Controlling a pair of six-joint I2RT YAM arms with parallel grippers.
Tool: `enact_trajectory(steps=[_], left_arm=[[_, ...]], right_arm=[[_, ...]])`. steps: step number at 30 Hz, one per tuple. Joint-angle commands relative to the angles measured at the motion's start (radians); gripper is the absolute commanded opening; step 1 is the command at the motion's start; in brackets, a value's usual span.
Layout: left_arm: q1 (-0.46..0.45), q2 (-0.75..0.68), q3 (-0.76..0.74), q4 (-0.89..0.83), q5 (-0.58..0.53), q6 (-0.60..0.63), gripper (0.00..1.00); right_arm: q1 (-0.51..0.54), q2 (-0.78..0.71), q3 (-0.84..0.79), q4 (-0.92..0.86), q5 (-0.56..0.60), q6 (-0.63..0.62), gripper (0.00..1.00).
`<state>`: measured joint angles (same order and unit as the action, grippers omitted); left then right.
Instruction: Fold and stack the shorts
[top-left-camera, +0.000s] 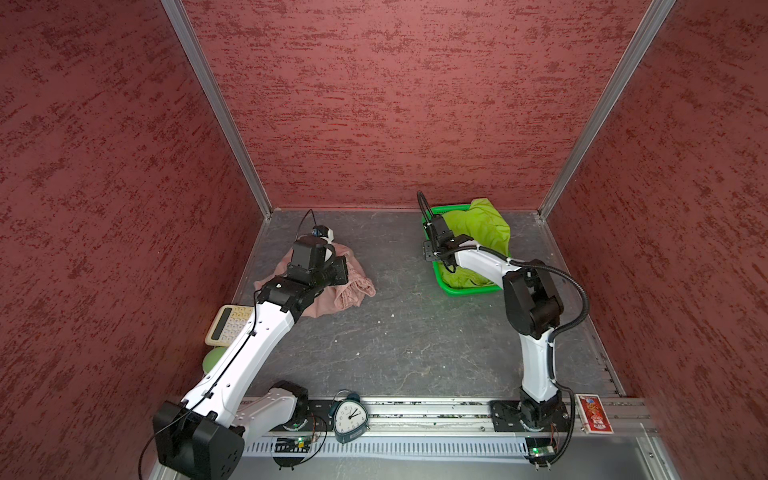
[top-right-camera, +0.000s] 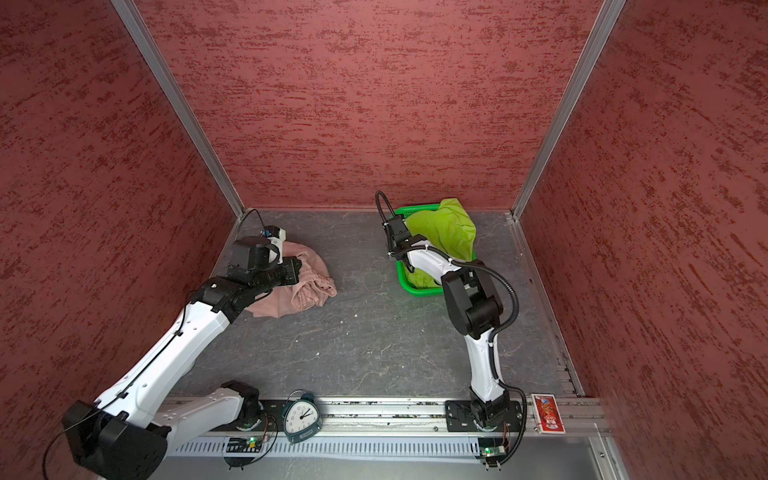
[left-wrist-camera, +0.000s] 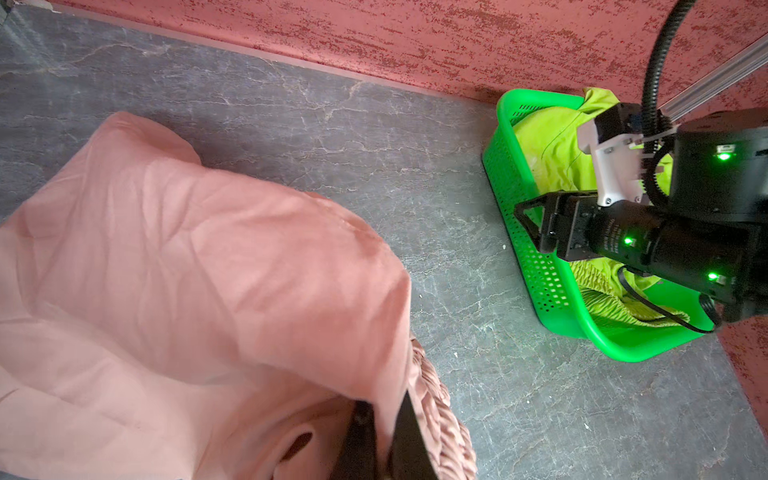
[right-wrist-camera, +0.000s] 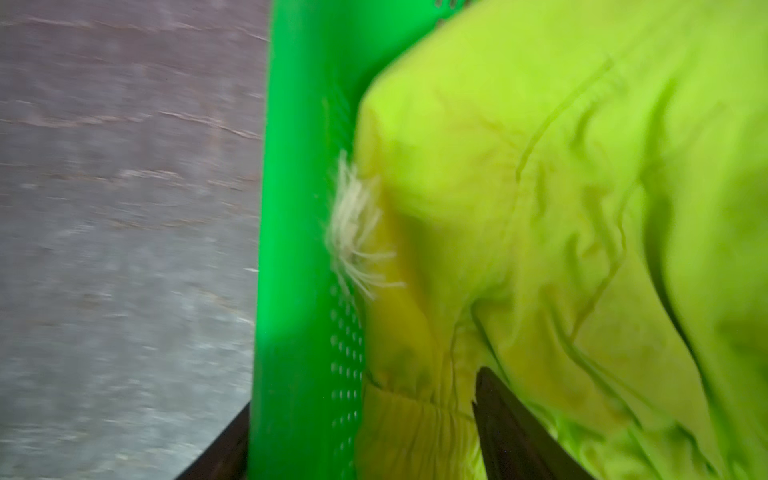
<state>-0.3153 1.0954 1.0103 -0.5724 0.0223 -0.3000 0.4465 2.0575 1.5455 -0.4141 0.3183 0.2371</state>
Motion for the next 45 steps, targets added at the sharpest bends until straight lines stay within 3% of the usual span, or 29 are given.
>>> enact_trajectory(steps=[1,4,10,20,27,35,38,42,45], left_arm=[[-0.006,0.011,-0.013,0.043,0.018,-0.008,0.0],[-0.013,0.018,-0.009,0.043,0.02,-0.007,0.0],[-0.018,0.016,-0.003,0.03,0.015,-0.004,0.0],[-0.021,-0.012,0.017,-0.022,0.009,0.016,0.0],[-0.028,-0.006,0.016,-0.017,0.013,0.016,0.0],[-0.042,0.004,0.049,-0.039,0.012,0.045,0.0],[-0.044,-0.004,0.067,-0.045,0.009,0.059,0.0],[-0.044,0.003,0.1,-0.058,0.011,0.1,0.01],[-0.039,0.034,0.119,-0.067,-0.007,0.127,0.18]], right_arm=[[-0.059,-0.074,-0.063,0.055,0.021,-0.001,0.65],[-0.105,-0.094,-0.104,0.087,0.015,-0.008,0.54],[-0.148,-0.076,-0.102,0.096,0.023,-0.003,0.45],[-0.268,-0.056,-0.097,0.115,0.021,-0.019,0.45],[-0.288,-0.058,-0.065,0.143,0.006,-0.014,0.45],[-0.322,0.013,0.077,0.112,0.01,-0.059,0.6],[-0.321,-0.019,0.094,0.118,-0.024,-0.092,0.72],[-0.307,-0.192,-0.015,0.182,-0.226,-0.117,0.81],[-0.271,-0.367,-0.172,0.236,-0.388,-0.149,0.84]])
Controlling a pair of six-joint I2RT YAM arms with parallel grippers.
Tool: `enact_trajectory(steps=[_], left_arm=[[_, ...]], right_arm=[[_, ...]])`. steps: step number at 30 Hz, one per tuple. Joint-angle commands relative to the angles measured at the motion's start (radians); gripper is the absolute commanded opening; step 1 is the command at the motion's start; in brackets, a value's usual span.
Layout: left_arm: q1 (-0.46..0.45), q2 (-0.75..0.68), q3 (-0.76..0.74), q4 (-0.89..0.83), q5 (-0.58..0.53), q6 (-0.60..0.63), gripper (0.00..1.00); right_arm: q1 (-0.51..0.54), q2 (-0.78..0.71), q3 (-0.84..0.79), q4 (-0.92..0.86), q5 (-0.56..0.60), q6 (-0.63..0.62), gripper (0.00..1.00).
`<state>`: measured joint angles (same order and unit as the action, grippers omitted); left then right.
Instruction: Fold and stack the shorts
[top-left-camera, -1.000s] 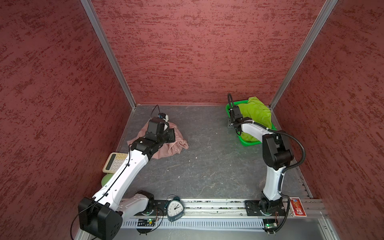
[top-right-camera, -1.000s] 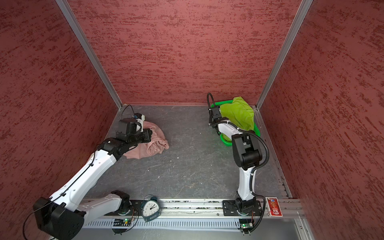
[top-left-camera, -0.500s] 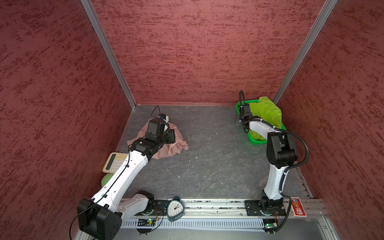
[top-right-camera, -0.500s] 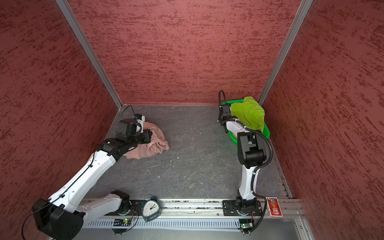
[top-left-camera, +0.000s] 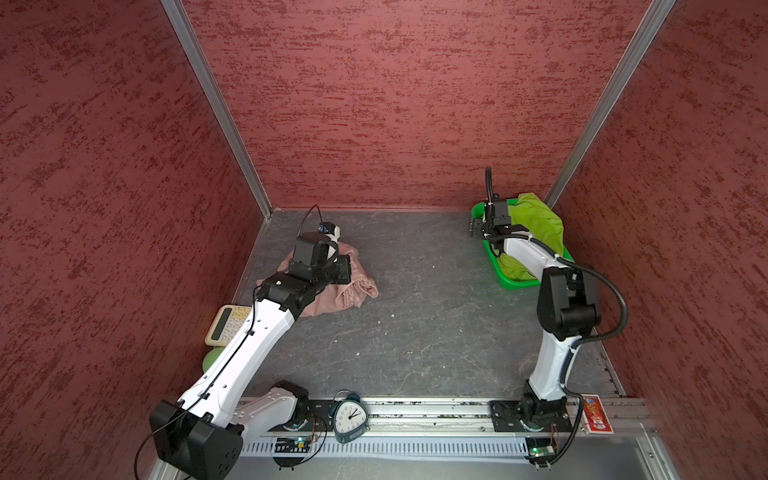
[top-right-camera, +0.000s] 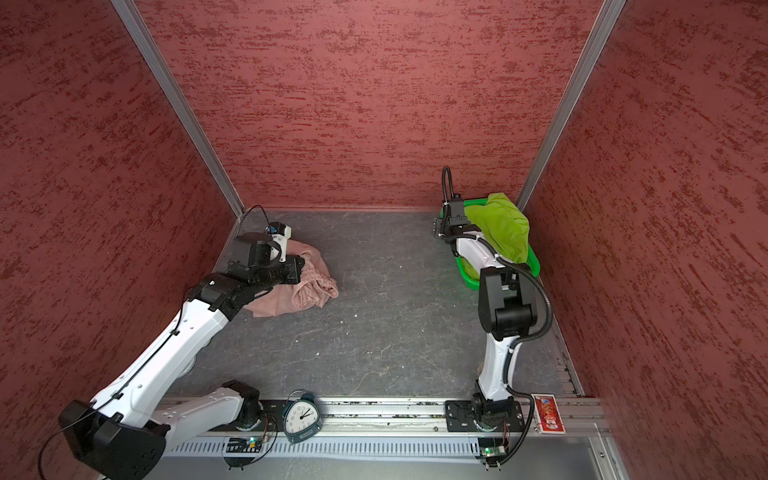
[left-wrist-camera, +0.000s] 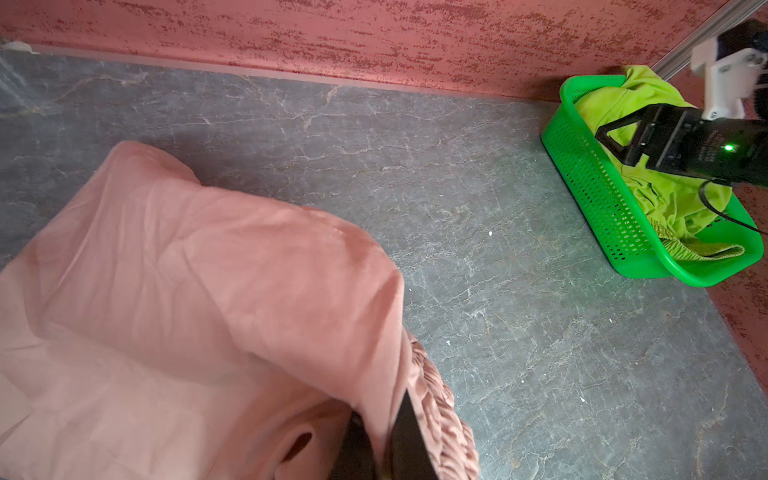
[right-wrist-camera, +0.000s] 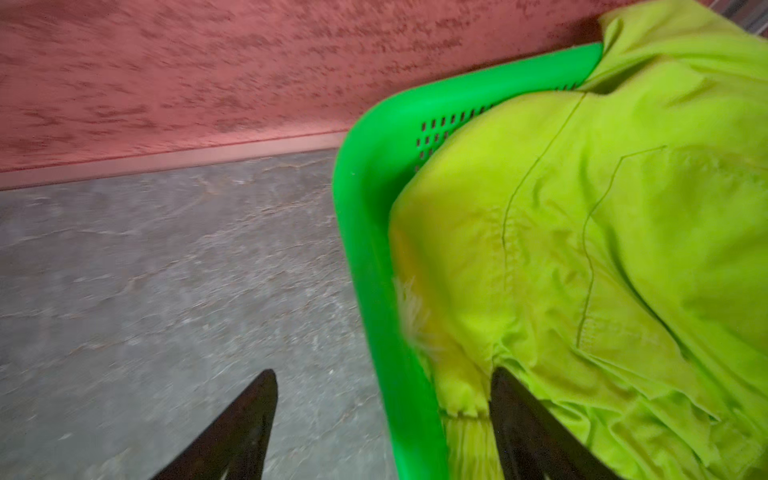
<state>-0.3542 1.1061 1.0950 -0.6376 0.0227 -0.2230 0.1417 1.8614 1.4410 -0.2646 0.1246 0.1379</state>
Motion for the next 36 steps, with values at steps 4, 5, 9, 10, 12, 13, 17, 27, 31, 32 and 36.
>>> enact_trajectory(steps=[4,5,9,10,12,13,17,27,31,32,36], left_arm=[[0.025,0.106,0.046,0.054,0.039,0.081,0.18],[0.027,0.135,0.058,0.063,0.044,0.088,0.2],[0.038,0.289,0.166,0.024,0.074,0.108,0.46],[0.038,0.319,0.193,0.01,0.066,0.108,0.46],[0.045,0.339,0.208,0.015,0.085,0.108,0.44],[0.049,0.34,0.207,0.022,0.087,0.103,0.34],[0.055,0.346,0.205,0.015,0.074,0.089,0.19],[0.07,0.186,0.184,-0.078,0.041,0.072,0.99],[0.07,0.095,0.141,-0.142,0.042,0.046,0.99],[0.072,0.063,0.118,-0.154,0.044,0.036,0.99],[0.083,-0.051,0.035,-0.185,0.04,-0.009,0.99]], right_arm=[[0.161,-0.398,-0.343,0.156,-0.426,-0.11,0.86],[0.206,-0.448,-0.403,0.176,-0.431,-0.108,0.87],[0.393,-0.53,-0.61,0.296,-0.435,-0.063,0.87],[0.434,-0.528,-0.654,0.348,-0.442,-0.055,0.87],[0.508,-0.5,-0.709,0.431,-0.418,-0.055,0.87],[0.537,-0.469,-0.723,0.47,-0.418,-0.061,0.87],[0.6,-0.281,-0.679,0.489,-0.404,-0.094,0.87],[0.639,0.026,-0.623,0.896,-0.359,0.039,0.91],[0.664,0.125,-0.546,0.924,-0.319,0.025,0.91],[0.678,0.143,-0.532,0.925,-0.298,0.012,0.91],[0.71,0.197,-0.494,0.963,-0.201,0.025,0.87]])
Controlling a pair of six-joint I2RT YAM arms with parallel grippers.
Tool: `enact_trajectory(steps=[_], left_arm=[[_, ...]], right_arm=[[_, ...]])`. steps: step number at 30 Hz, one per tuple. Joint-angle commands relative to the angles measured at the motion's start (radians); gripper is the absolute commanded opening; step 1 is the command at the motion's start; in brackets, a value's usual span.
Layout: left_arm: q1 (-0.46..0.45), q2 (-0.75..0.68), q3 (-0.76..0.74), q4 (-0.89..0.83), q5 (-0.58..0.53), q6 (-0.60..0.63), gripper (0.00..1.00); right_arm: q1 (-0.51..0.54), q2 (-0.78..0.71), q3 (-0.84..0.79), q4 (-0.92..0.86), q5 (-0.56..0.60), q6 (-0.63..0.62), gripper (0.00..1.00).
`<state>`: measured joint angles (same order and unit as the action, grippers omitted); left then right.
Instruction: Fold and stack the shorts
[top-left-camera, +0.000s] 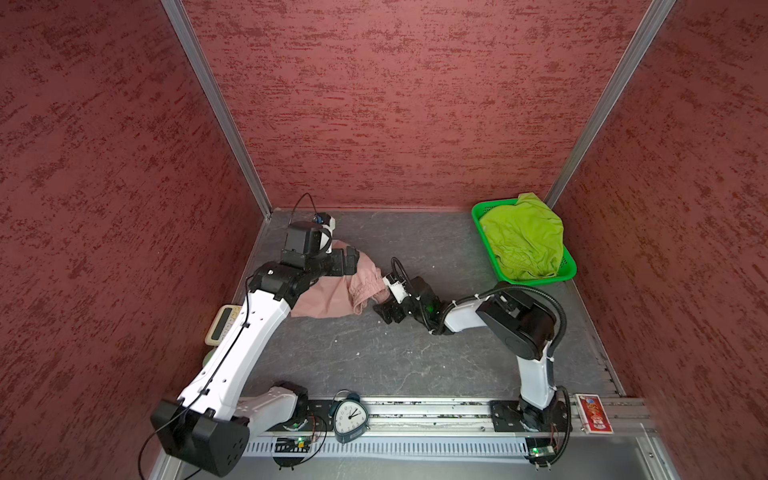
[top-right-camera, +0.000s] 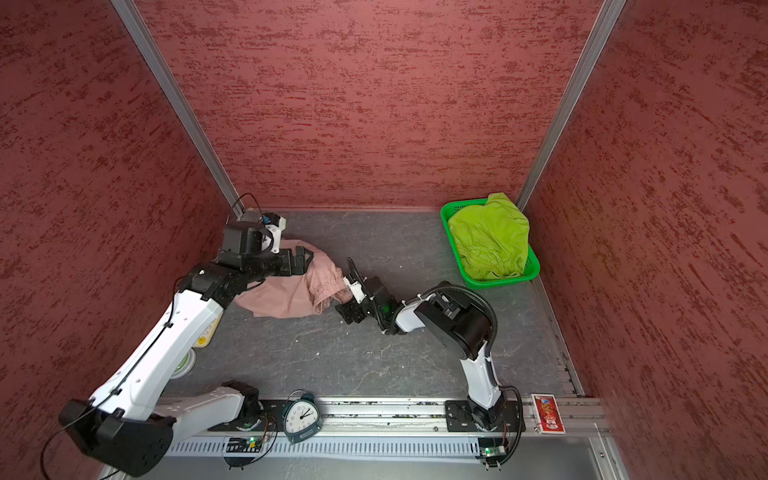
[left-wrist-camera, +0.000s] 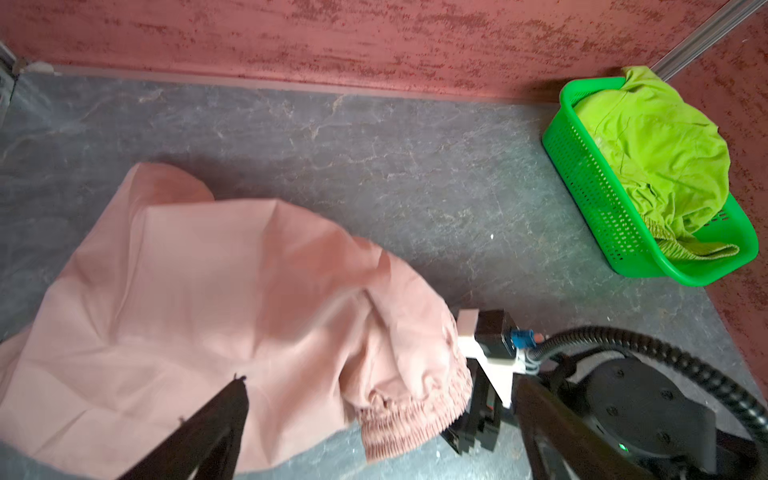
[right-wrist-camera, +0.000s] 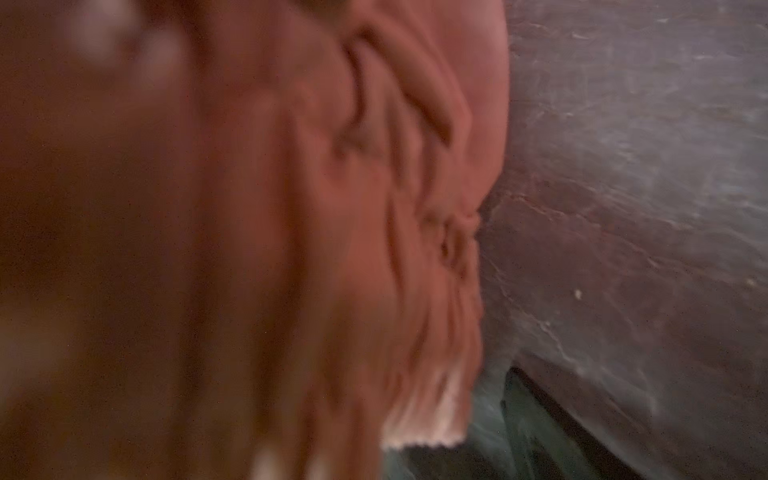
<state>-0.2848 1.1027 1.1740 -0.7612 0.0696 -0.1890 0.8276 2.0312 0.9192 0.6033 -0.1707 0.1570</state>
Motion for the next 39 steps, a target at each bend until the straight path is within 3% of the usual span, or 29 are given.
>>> enact_trajectory(steps=[1,4,6,9,12,17,22,25,29,34,39], left_arm=[[0.017,-0.065,-0.061,-0.061,-0.002,-0.052,0.99],[0.024,-0.104,-0.101,-0.065,0.014,-0.091,0.99],[0.022,-0.121,-0.128,-0.07,0.019,-0.126,0.99],[0.022,-0.146,-0.198,-0.047,0.066,-0.179,0.99],[0.021,-0.14,-0.243,-0.038,0.126,-0.187,0.99],[0.011,-0.139,-0.214,-0.084,0.121,-0.163,0.99],[-0.068,-0.125,-0.212,-0.01,0.215,-0.12,0.99],[-0.197,-0.07,-0.221,0.028,0.194,-0.071,0.99],[-0.38,0.042,-0.223,0.088,0.101,-0.031,0.99],[-0.516,0.18,-0.308,0.387,-0.096,-0.134,0.99],[-0.665,0.395,-0.284,0.677,-0.272,-0.015,0.99]], right_arm=[[0.024,0.039,0.042,0.091,0.114,0.021,0.84],[0.024,0.07,0.084,0.083,0.17,0.028,0.72],[0.024,0.074,0.091,0.099,0.216,0.028,0.57],[0.022,0.058,0.098,0.102,0.268,0.025,0.24],[0.006,0.022,0.146,-0.016,0.23,0.031,0.0],[-0.075,-0.059,0.372,-0.556,0.052,0.095,0.0],[-0.204,-0.192,0.407,-0.776,-0.029,0.15,0.0],[-0.282,-0.28,0.371,-0.848,-0.051,0.171,0.0],[-0.312,-0.362,0.334,-0.905,-0.022,0.169,0.0],[-0.331,-0.382,0.269,-0.847,-0.067,0.22,0.0],[-0.348,-0.386,0.198,-0.754,-0.143,0.296,0.0]])
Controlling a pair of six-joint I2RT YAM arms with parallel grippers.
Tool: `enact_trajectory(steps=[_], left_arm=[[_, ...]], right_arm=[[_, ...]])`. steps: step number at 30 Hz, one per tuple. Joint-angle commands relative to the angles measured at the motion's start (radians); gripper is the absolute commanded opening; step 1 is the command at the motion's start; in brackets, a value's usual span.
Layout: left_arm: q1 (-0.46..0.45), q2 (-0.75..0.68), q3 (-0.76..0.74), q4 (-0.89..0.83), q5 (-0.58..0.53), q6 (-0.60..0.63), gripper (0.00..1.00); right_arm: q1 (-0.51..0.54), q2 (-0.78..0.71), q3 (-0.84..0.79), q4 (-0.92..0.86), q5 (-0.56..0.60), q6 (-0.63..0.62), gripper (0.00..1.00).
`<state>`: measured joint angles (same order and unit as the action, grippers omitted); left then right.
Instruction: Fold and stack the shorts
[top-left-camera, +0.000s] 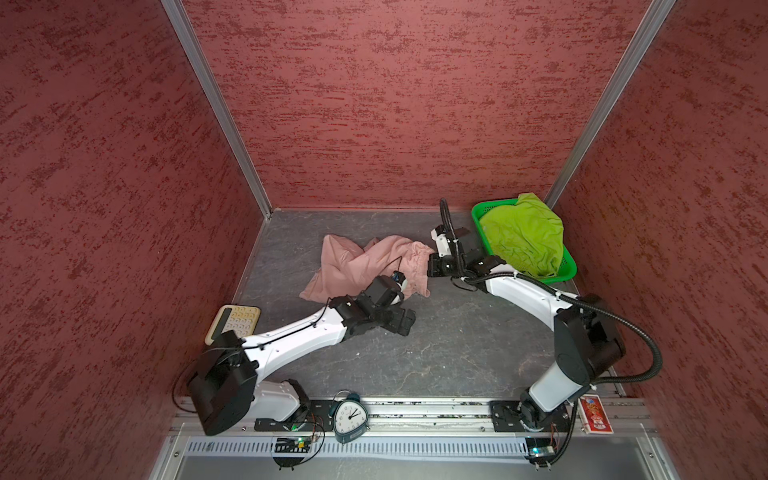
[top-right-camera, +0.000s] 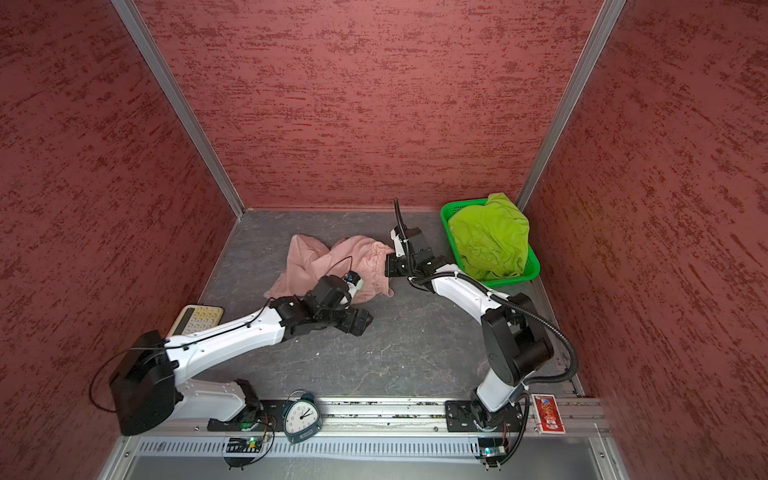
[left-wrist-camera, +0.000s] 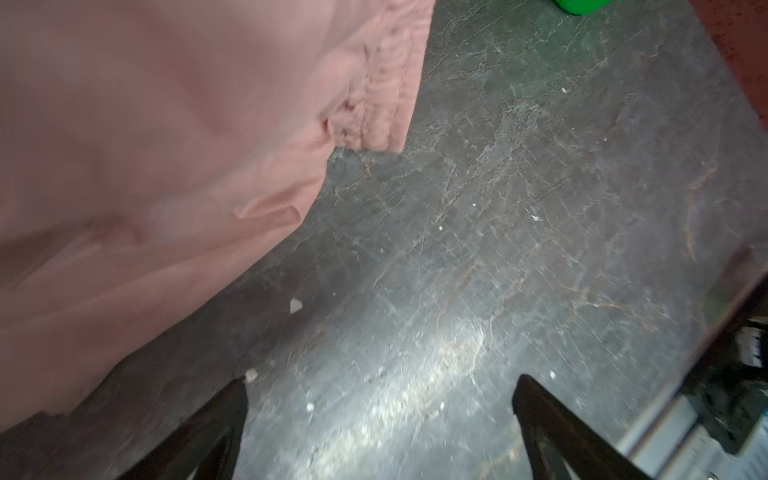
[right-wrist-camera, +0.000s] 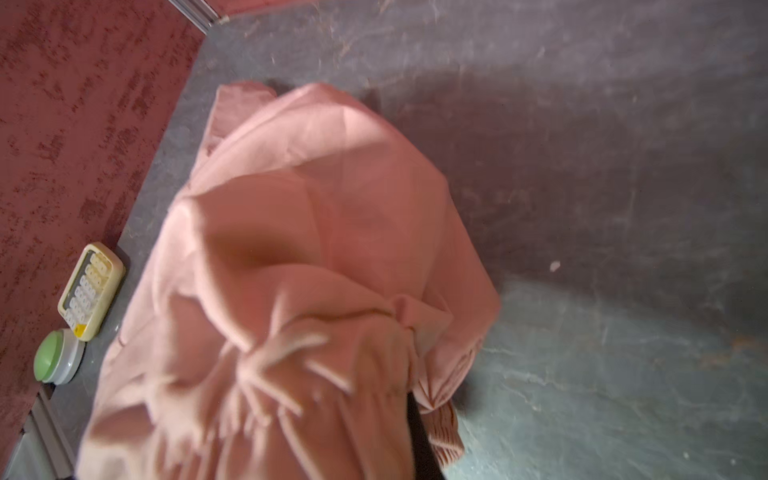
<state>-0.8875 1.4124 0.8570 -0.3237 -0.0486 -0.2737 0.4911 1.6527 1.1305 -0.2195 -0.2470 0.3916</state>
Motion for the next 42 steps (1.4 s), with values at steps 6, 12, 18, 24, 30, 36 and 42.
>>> enact_trajectory(steps=[6,12,18,24,30,36,42], left_arm=[[-0.143,0.315,0.187,0.24,-0.288,0.089,0.99],[-0.085,0.349,0.194,0.242,-0.298,-0.074,0.99],[-0.038,0.386,0.198,0.275,-0.282,-0.077,0.76],[-0.023,0.364,0.18,0.36,-0.211,-0.044,0.53],[0.033,0.244,0.104,0.327,-0.138,-0.062,0.0],[0.176,0.033,0.122,0.056,-0.082,0.092,0.0],[0.344,-0.069,0.189,-0.057,0.042,0.258,0.0]], right_arm=[[-0.037,-0.047,-0.051,0.082,-0.077,0.077,0.0],[-0.065,-0.133,-0.102,0.099,-0.06,0.087,0.0],[-0.071,-0.221,-0.142,0.135,-0.071,0.104,0.0],[-0.073,-0.268,-0.148,0.128,-0.062,0.103,0.0],[-0.077,-0.294,-0.116,0.048,-0.018,0.053,0.0],[-0.067,-0.309,0.071,-0.306,0.063,-0.162,0.0],[0.003,-0.279,0.329,-0.873,0.181,-0.179,0.0]])
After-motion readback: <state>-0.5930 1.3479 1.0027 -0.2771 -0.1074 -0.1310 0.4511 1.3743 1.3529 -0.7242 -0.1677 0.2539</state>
